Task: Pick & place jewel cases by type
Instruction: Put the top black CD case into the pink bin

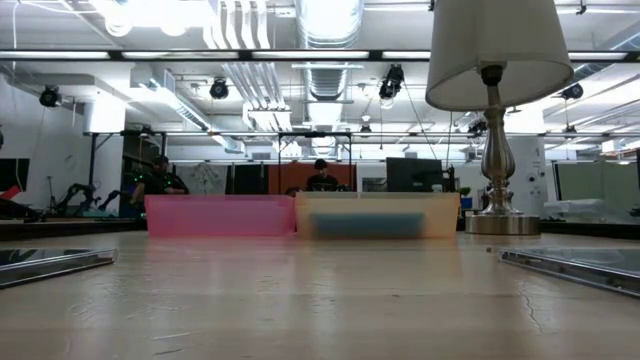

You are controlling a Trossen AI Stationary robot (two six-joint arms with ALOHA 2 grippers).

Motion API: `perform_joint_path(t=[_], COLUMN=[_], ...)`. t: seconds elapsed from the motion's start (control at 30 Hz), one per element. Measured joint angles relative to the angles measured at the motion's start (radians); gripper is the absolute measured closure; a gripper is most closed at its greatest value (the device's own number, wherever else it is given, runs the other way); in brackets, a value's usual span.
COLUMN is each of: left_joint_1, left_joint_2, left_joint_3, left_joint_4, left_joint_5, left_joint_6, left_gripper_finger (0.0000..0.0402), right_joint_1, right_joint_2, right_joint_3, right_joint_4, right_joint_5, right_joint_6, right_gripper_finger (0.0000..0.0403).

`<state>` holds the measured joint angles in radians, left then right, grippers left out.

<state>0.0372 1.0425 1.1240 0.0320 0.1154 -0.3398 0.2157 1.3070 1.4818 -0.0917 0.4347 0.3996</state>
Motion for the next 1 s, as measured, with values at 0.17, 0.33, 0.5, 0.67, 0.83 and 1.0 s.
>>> perform_joint_path(t=[0.17, 0.33, 0.5, 0.67, 0.83, 1.0], left_joint_1=[0.000, 0.000, 0.000, 0.000, -0.001, -0.001], left_joint_2=[0.006, 0.006, 0.006, 0.006, 0.006, 0.006], left_joint_3=[0.000, 0.000, 0.000, 0.000, 0.000, 0.000], left_joint_4=[-0.004, -0.005, -0.005, -0.005, -0.006, -0.007], left_joint_5=[0.001, 0.001, 0.001, 0.001, 0.002, 0.006], left_joint_6=[-0.015, -0.029, -0.035, -0.035, -0.038, -0.067], left_gripper_finger=[0.0278, 0.0282, 0.0311, 0.0353, 0.0380, 0.0374], right_joint_1=[0.000, 0.000, 0.000, 0.000, 0.000, 0.000], right_joint_2=[0.003, -0.003, -0.002, -0.002, -0.002, 0.002], right_joint_3=[0.002, 0.002, 0.002, 0.002, 0.002, 0.002], right_joint_4=[0.000, 0.000, -0.001, -0.001, -0.003, -0.003], right_joint_5=[0.000, 0.001, 0.000, 0.001, 0.000, 0.001], right_joint_6=[0.000, 0.000, -0.001, -0.001, -0.004, -0.003], right_gripper_finger=[0.0369, 0.0369, 0.0369, 0.0369, 0.0369, 0.0369])
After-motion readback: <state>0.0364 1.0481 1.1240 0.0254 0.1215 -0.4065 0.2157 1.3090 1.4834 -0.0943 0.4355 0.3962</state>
